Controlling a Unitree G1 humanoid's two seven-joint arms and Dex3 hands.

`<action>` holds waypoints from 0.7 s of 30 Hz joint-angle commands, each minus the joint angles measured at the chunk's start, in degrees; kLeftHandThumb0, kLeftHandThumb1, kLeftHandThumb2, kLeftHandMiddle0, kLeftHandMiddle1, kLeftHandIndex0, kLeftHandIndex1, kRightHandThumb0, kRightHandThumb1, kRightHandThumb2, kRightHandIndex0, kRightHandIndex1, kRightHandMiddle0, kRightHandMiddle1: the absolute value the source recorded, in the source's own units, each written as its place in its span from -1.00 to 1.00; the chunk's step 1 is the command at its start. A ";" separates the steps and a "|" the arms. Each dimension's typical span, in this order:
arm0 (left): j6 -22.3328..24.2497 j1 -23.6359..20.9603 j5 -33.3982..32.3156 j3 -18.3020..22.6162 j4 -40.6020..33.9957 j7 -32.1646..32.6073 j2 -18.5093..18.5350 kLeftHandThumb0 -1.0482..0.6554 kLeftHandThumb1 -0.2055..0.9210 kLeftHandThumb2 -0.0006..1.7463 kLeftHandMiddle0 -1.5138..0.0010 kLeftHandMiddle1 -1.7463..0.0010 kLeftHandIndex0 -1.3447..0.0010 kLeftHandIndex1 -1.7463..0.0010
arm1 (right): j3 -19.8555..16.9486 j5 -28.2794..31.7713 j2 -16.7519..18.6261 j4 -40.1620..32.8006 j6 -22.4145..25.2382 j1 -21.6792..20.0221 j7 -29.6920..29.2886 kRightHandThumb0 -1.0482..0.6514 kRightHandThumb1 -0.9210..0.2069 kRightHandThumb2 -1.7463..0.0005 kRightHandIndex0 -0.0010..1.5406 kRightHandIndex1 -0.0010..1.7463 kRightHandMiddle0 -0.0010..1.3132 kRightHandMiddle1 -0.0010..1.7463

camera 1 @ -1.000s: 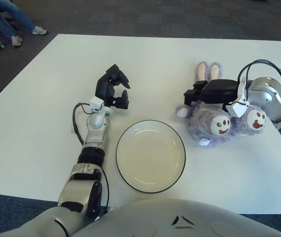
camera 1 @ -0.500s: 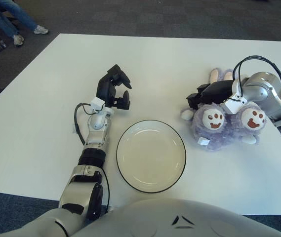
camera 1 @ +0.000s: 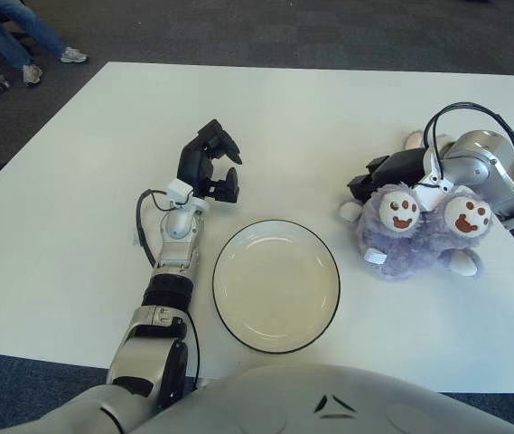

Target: Put the doll into the plate.

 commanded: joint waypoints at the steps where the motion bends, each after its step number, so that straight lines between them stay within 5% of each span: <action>1: 0.69 5.71 -0.52 -0.15 1.97 -0.35 -0.98 0.22 -0.45 0.79 0.13 -1.00 0.03 -1.00 | 0.60 1.02 -0.49 2.11 -0.25 1.08 1.83 0.29 0.24 -0.55 -0.18 0.73 -0.12 1.00; 9: 1.20 6.00 -0.43 -0.15 1.35 -0.28 -0.97 0.22 -0.45 0.80 0.13 -1.00 0.03 -1.00 | -1.19 5.79 0.02 4.91 0.41 1.08 1.59 0.24 0.64 -0.76 0.18 0.50 0.18 1.00; 17: 1.42 6.16 -0.17 -0.18 1.10 -0.16 -0.89 0.22 -0.46 0.80 0.12 -1.00 0.03 -1.00 | -5.07 8.96 0.00 4.34 1.06 3.79 -2.58 0.24 0.78 -0.84 0.28 0.46 0.25 1.00; 21: 1.44 6.34 -0.20 -0.28 0.86 -0.49 -0.69 0.22 -0.46 0.80 0.12 -1.00 0.03 -1.00 | -6.81 7.96 -0.85 4.41 -2.30 5.36 -6.78 0.24 0.86 -0.92 0.32 0.54 0.24 1.00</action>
